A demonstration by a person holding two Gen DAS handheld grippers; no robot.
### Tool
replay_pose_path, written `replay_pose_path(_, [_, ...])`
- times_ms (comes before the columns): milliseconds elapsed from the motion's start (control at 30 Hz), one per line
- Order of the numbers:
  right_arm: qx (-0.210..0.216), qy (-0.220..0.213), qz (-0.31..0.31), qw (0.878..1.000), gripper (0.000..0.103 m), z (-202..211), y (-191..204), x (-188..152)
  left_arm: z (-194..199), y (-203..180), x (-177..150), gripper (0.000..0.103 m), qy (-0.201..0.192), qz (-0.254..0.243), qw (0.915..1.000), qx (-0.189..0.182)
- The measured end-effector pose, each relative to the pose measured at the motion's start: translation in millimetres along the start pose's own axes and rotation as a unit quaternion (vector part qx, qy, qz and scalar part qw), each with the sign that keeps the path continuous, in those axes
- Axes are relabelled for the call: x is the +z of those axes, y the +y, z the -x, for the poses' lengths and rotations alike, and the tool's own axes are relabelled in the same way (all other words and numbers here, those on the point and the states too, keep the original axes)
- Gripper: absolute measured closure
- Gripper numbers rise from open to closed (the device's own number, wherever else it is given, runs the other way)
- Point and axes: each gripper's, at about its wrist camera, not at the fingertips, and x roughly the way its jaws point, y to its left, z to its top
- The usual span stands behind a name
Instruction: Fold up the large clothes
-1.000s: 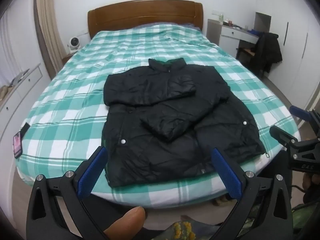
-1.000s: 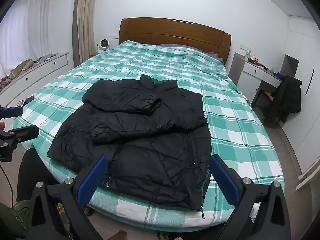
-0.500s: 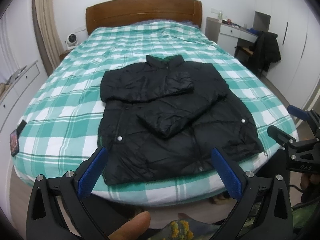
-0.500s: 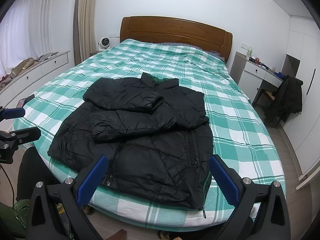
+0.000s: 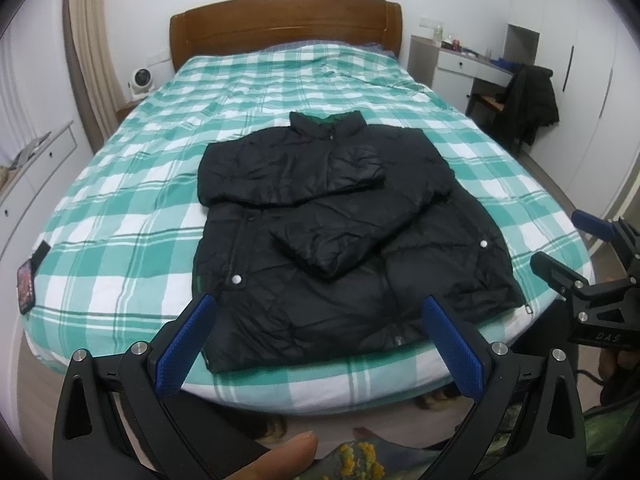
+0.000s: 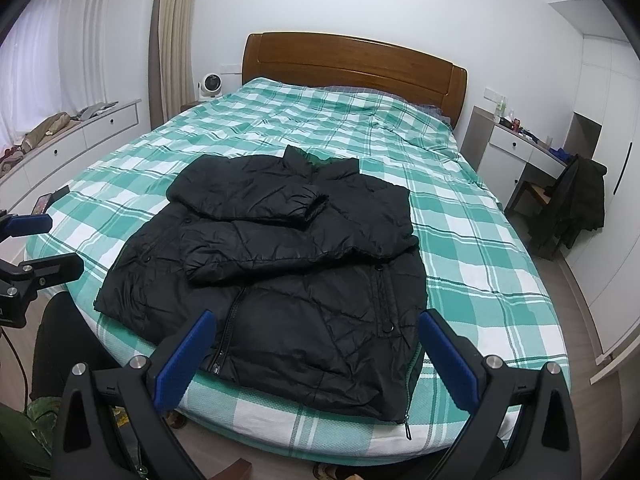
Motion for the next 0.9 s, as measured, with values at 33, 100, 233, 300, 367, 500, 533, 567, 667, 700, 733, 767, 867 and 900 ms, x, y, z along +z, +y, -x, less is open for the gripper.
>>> replay_pose_path(33, [0.0, 0.0, 0.0, 1.0, 0.0, 0.0, 0.0, 0.3, 0.1, -0.2, -0.1, 0.0, 0.0, -0.001, 1.0, 0.0])
replay_pose_path(100, [0.001, 0.001, 0.0, 1.0, 0.0, -0.5, 0.1, 0.0, 0.0, -0.3, -0.5, 0.0, 0.0, -0.001, 1.0, 0.0])
replay_pose_path(233, [0.002, 0.003, 0.002, 1.0, 0.0, 0.3, 0.6, 0.3, 0.2, -1.1, -0.7, 0.0, 0.0, -0.002, 1.0, 0.0])
replay_pose_path(300, [0.002, 0.002, 0.004, 1.0, 0.0, 1.3, 1.4, 0.4, 0.1, -1.4, -0.8, 0.001, 0.0, -0.001, 1.0, -0.001])
replay_pose_path(367, [0.002, 0.002, 0.004, 1.0, 0.0, 1.6, 1.4, 0.3, 0.4, -1.4, -1.1, 0.001, 0.0, -0.001, 1.0, -0.001])
replay_pose_path(500, [0.003, 0.003, 0.004, 1.0, 0.0, 1.3, 1.7, 0.1, 0.2, -1.8, -1.2, 0.0, 0.0, -0.002, 1.0, -0.001])
replay_pose_path(533, [0.003, 0.004, 0.003, 1.0, 0.0, 1.2, 1.9, 0.1, 0.4, -1.6, -1.2, 0.001, 0.001, -0.002, 1.0, -0.001])
replay_pose_path(567, [0.003, 0.005, 0.003, 1.0, 0.0, 1.0, 2.1, 0.1, 0.7, -1.3, -1.2, 0.001, 0.001, -0.003, 1.0, -0.002])
replay_pose_path(667, [0.003, 0.005, 0.004, 1.0, 0.0, 1.1, 2.8, 0.3, 0.7, -1.4, -1.0, 0.0, 0.001, -0.002, 1.0, -0.002])
replay_pose_path(700, [0.003, 0.005, 0.004, 1.0, 0.0, 0.6, 2.5, 0.2, 0.6, -1.4, -1.1, 0.0, 0.002, -0.001, 1.0, -0.002])
replay_pose_path(733, [0.004, 0.006, 0.004, 1.0, 0.0, 0.4, 2.5, -0.1, 0.6, -1.7, -1.3, 0.0, 0.002, -0.001, 1.0, -0.002])
replay_pose_path(767, [0.004, 0.007, 0.004, 1.0, 0.0, -0.6, 2.5, 0.1, 0.4, -1.3, -1.0, 0.0, 0.003, 0.0, 1.0, -0.003])
replay_pose_path(867, [0.005, 0.009, 0.003, 1.0, 0.0, -2.4, 2.6, -0.1, 0.1, -0.7, -0.9, 0.0, 0.004, 0.001, 1.0, -0.004])
replay_pose_path(900, [0.005, 0.009, 0.003, 1.0, 0.0, -2.6, 2.8, -0.2, -0.2, -0.3, -0.7, 0.0, 0.004, 0.002, 1.0, -0.004])
